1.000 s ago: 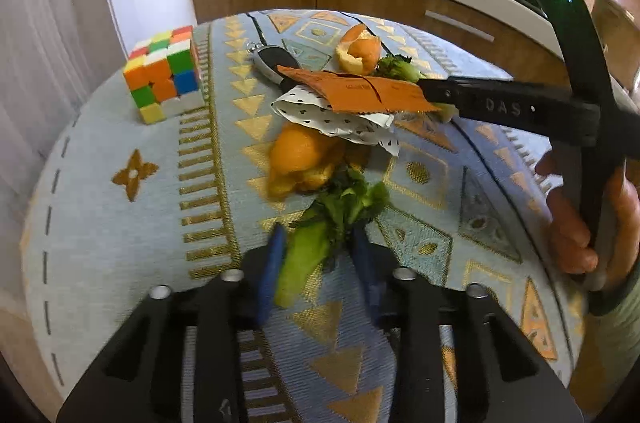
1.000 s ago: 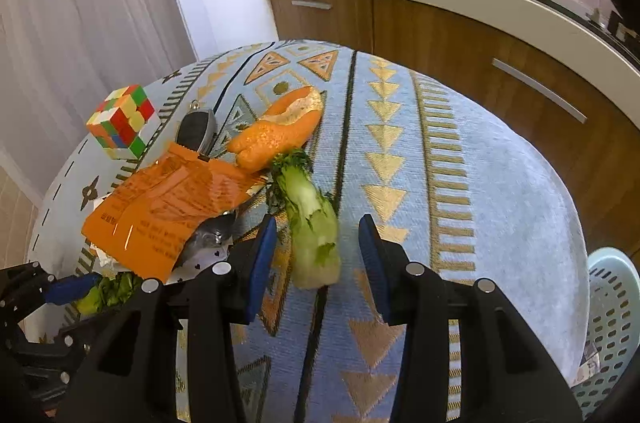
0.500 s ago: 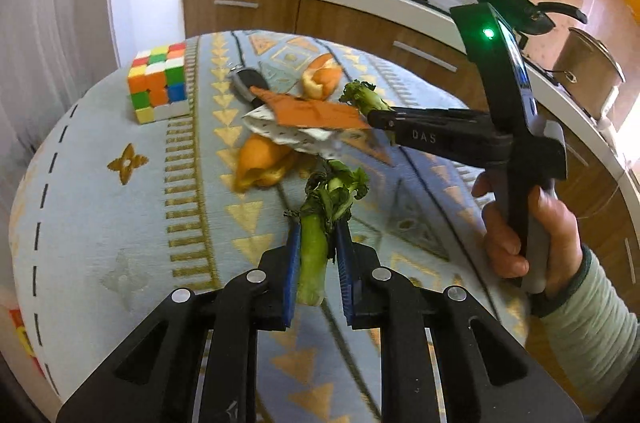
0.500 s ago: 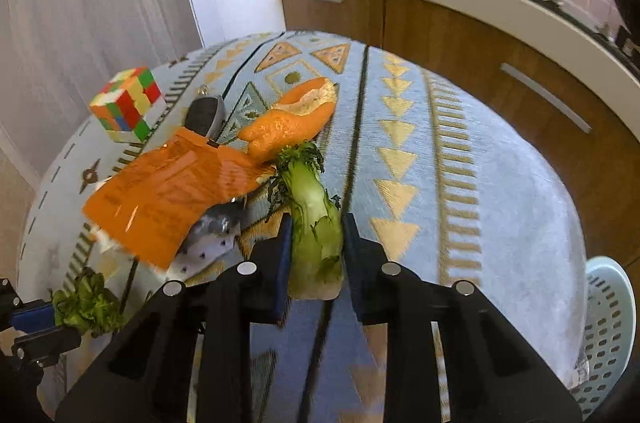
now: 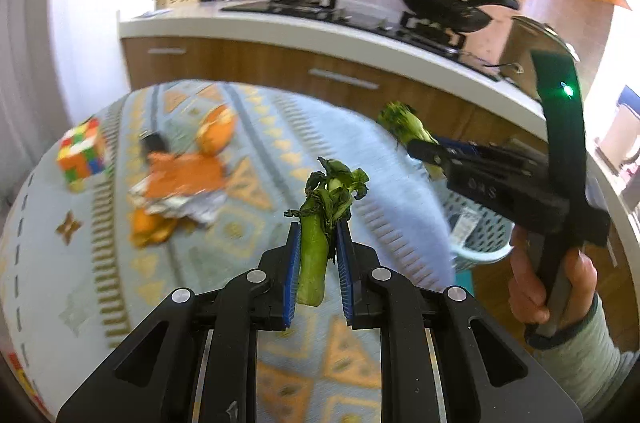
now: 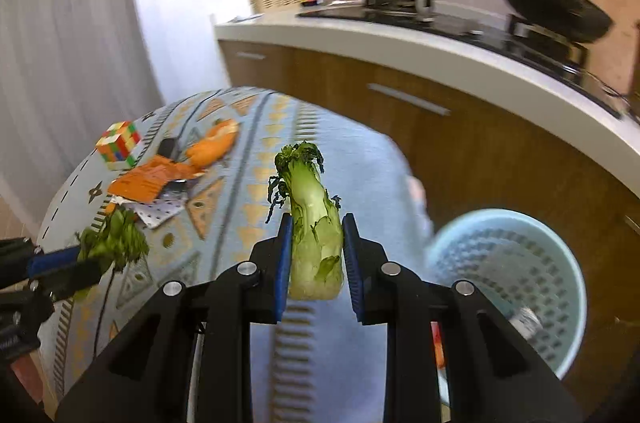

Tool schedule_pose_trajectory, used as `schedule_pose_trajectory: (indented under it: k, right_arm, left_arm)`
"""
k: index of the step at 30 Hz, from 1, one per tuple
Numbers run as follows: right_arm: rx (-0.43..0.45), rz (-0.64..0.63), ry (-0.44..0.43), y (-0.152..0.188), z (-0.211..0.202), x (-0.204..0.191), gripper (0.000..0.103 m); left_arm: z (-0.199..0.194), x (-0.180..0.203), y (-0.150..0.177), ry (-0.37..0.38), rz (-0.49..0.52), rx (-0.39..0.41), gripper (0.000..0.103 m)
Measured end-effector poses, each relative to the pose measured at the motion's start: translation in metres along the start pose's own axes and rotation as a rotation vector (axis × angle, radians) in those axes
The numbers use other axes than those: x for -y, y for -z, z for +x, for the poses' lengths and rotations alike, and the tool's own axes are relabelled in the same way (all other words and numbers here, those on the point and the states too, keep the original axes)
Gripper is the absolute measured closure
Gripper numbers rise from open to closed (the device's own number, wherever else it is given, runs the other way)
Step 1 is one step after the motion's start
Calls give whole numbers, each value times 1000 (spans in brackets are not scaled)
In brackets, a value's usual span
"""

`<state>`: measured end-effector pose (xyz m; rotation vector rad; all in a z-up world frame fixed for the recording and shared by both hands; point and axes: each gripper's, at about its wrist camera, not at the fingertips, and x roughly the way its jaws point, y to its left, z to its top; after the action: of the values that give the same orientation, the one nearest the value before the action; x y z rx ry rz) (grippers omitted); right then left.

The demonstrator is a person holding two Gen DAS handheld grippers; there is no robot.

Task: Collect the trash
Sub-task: 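Carry both vegetable stalks to the blue basket and release them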

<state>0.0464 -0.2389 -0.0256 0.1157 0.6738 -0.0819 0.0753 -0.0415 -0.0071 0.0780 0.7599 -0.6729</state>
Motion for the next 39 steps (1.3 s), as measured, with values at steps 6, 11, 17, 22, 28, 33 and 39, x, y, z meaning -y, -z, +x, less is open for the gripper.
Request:
schedule_pose_trajectory:
  k: [6, 11, 17, 22, 28, 33, 39]
  right_arm:
    - [20, 69, 89, 9, -34, 51, 82]
    - [-13, 140, 154, 28, -46, 95, 81]
    - [-114, 236, 214, 59, -37, 143, 81]
    - [-197, 302, 229, 82, -21, 171, 81]
    - [-275, 360, 227, 103, -6, 190, 81]
    - [-297, 400, 210, 113, -8, 201, 80]
    - [-275, 410, 222, 110, -12, 205, 58]
  left_arm:
    - [18, 41, -18, 73, 24, 0, 87]
    - [43, 80, -31, 127, 67, -31, 87]
    - [80, 122, -34, 172, 100, -95, 87]
    - [112, 145, -25, 177, 82, -156, 87]
    - [146, 162, -11, 172, 76, -220, 87]
    - [159, 167, -9, 157, 81, -239, 80]
    - [152, 160, -11, 136, 71, -213, 57]
